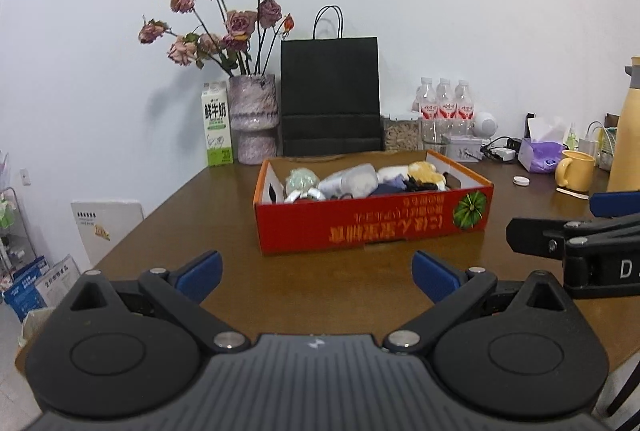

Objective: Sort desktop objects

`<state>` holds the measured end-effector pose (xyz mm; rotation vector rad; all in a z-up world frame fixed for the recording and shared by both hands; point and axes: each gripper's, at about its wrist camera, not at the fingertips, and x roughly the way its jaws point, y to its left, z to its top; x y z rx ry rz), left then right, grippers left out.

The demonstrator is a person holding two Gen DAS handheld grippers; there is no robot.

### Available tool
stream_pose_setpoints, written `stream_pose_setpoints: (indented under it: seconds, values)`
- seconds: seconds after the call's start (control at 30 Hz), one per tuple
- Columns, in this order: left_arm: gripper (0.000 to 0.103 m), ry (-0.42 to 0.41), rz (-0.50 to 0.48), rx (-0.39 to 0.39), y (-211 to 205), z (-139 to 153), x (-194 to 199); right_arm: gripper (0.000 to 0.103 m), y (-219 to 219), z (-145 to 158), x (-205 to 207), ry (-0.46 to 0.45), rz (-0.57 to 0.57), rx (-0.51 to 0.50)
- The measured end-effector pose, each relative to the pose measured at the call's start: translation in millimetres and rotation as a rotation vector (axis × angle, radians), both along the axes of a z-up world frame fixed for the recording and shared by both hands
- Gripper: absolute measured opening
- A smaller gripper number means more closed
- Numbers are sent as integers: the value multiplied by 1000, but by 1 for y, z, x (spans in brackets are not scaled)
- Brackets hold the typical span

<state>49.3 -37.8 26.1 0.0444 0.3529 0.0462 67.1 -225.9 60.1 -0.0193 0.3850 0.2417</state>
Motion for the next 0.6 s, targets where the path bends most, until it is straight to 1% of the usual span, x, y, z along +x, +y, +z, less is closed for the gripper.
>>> stream_pose_setpoints:
  seconds: [0.13,0.23,0.4,0.6]
  values:
    - [103,-17,28,-29,2,-4,-19,103,-1,-8,-17,21,1,-4]
    - [103,-22,35,-28,4,-7,-31,103,1,-12,-28,20,-9,-11]
    - [103,-10,53,-42,7,-10,-38,103,5,-16,-38,43,-3,4]
    - [103,-24,64,-26,7,-7,-40,103,6,-16,-38,46,-5,6]
